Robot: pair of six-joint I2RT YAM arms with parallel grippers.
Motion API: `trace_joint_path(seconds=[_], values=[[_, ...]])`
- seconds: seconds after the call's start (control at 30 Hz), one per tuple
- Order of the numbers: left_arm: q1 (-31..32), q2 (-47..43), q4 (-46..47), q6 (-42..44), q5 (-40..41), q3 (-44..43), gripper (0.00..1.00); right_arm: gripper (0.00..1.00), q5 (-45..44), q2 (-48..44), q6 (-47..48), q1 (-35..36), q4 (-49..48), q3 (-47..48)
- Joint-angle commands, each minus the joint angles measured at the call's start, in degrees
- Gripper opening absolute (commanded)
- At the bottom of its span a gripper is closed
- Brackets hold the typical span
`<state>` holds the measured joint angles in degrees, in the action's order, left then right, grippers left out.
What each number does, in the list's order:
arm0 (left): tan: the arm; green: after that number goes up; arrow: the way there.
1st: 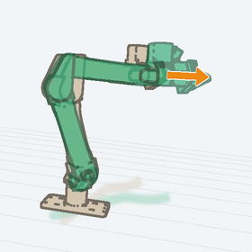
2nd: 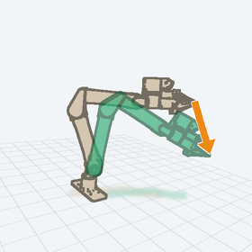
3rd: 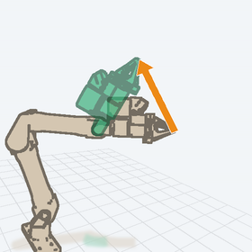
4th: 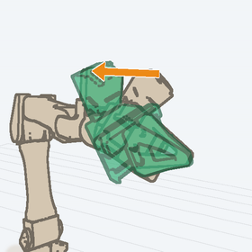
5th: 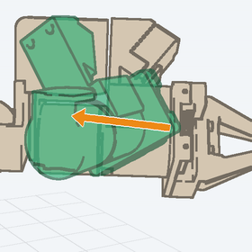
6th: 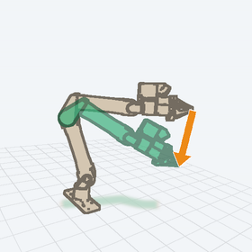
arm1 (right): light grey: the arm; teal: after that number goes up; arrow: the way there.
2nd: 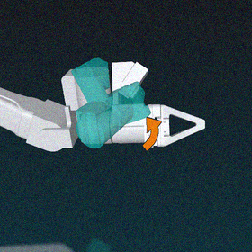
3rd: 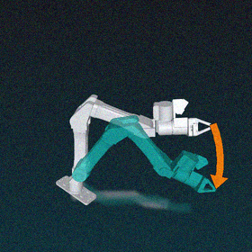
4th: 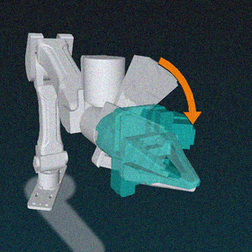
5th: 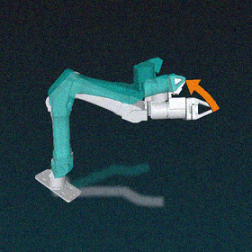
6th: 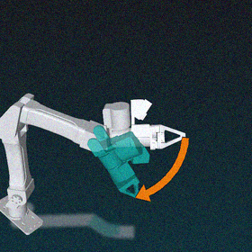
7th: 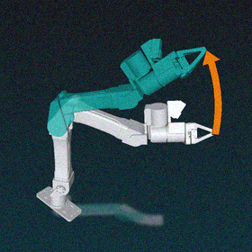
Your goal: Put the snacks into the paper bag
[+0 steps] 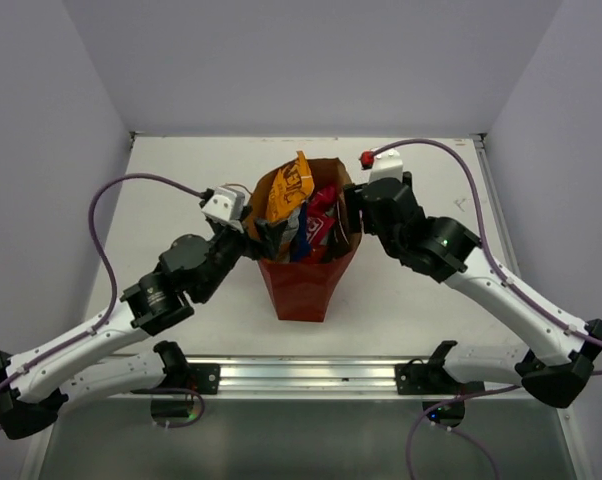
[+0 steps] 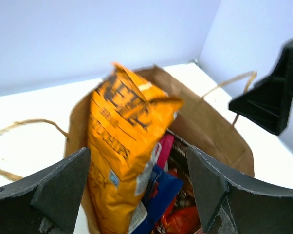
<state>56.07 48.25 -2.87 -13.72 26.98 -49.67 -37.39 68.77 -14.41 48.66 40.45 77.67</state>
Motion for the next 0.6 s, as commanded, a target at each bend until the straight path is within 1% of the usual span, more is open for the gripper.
trace_joint_path(seconds=[0.0,0.03,0.07,0.1,0.13,0.2,0.23,0.27,0.3,0.33,0.43,0.5,0.57], values=[[0.4,-5.4,4.4,3.8,6.7,-4.0,0.84,0.75,-4.9,-5.0,0.4,-0.2,0.6,4.2],[0.4,-8.3,3.8,4.1,10.2,-4.3,0.84,0.82,-5.8,-5.8,0.5,-0.2,1.3,4.4],[0.4,-10.1,3.5,4.5,12.2,-4.5,0.84,0.82,-10.2,-7.8,-0.3,-0.2,3.0,5.0],[0.4,-11.8,3.4,4.7,14.3,-4.4,0.84,0.82,-12.2,-8.6,-1.0,-0.2,4.2,5.3],[0.4,-15.8,4.0,5.4,18.7,-3.9,0.84,0.81,-14.3,-9.8,-1.1,-0.2,5.2,5.5],[0.4,-19.8,5.7,8.2,22.3,-2.0,0.84,0.82,-19.7,-13.9,-0.8,-0.2,5.7,3.9],[0.4,-22.6,6.1,8.8,26.7,-1.6,0.84,0.84,-21.0,-15.5,1.3,-0.2,4.7,2.8],[0.4,-23.9,6.1,9.3,29.2,-0.9,0.84,0.87,-22.1,-18.6,2.0,-0.2,2.9,0.8],[0.4,-24.8,6.0,9.9,31.5,-0.6,0.84,0.88,-24.3,-19.7,2.3,-0.2,2.5,0.4],[0.4,-26.1,4.6,9.8,35.6,-0.5,0.84,0.90,-25.0,-20.6,2.3,-0.2,2.4,0.0],[0.4,-27.2,-0.1,7.5,39.7,-0.5,0.84,0.93,-29.3,-23.2,0.6,-0.1,3.4,-0.2],[0.4,-26.7,-2.3,5.0,40.7,-0.5,0.84,0.89,-29.8,-23.4,0.4,-0.2,4.6,-0.3],[0.5,-26.0,-3.9,3.4,42.4,-0.7,0.84,0.89,-28.3,-23.0,-0.5,-0.2,5.7,0.0]])
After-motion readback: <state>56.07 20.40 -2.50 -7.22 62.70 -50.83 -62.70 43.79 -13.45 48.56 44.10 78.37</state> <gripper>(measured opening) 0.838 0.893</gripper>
